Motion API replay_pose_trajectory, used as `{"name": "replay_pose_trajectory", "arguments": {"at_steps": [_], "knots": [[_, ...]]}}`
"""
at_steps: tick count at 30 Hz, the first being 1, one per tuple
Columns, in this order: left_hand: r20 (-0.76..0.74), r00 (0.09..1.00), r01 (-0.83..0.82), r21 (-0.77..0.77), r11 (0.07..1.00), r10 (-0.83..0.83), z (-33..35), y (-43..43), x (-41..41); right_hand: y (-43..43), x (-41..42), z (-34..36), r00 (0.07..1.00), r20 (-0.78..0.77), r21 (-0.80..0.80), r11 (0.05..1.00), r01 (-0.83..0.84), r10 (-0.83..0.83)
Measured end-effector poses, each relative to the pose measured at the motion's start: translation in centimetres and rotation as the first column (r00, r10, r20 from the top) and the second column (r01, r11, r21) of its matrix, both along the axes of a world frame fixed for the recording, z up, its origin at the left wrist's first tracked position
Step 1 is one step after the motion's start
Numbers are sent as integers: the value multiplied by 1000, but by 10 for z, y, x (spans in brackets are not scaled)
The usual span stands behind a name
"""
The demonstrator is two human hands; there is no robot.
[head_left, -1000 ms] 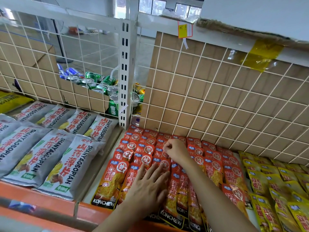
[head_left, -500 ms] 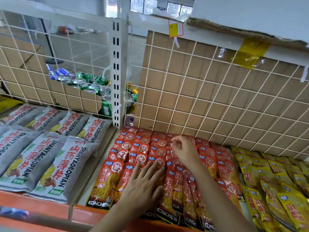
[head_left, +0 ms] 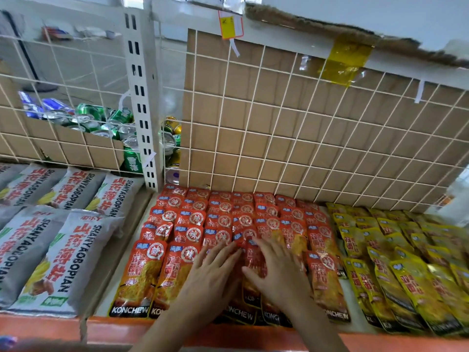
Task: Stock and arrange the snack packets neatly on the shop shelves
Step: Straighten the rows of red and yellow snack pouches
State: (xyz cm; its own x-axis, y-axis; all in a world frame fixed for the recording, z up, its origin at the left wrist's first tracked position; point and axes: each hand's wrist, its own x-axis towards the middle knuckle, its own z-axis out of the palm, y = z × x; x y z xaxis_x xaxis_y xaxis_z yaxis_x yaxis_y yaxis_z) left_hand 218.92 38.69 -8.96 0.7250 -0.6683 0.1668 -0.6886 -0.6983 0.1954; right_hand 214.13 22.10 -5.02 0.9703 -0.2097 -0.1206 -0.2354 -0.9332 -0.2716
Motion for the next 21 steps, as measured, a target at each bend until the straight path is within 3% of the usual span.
{"name": "replay_pose_trajectory", "arguments": {"at_steps": [4,10,21], "knots": [[16,1000,-1,52,999,1,-10,0,0,0,-1,1,1000,25,38,999,10,-11],[156,987,19,68,997,-29,-17,0,1,2,3,-3,1000,-19,21,1000,-12,12],[65,997,42,100,994,-49,-15,1,5,-9,-7,-5,997,52,134,990,45,-52]]}}
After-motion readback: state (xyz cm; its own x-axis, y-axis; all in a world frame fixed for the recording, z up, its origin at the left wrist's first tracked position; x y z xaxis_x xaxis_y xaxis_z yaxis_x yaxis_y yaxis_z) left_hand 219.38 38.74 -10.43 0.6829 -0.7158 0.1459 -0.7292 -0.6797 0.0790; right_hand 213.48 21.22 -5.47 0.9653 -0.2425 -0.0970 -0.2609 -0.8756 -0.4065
